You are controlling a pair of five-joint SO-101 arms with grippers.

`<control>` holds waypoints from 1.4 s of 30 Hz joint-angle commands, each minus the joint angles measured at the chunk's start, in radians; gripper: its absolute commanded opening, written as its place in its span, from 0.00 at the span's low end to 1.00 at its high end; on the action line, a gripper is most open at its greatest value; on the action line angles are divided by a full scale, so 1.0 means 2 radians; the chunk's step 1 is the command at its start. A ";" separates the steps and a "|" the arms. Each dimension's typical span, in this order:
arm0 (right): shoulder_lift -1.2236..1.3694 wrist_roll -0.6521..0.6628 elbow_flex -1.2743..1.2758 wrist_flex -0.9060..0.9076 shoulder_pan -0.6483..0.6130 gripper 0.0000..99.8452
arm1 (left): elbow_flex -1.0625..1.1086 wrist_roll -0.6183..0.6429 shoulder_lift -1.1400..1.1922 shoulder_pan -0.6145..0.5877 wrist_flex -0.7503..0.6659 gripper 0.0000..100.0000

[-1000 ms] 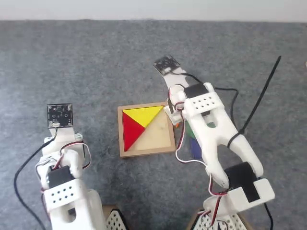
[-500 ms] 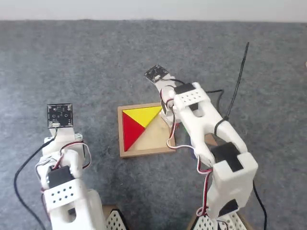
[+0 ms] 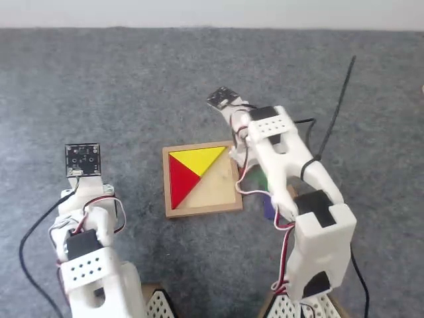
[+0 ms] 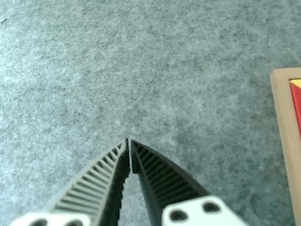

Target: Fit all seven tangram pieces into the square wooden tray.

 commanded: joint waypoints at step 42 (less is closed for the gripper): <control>0.069 0.012 -0.120 0.036 -0.016 0.27 | -0.025 -0.005 0.002 -0.001 -0.001 0.01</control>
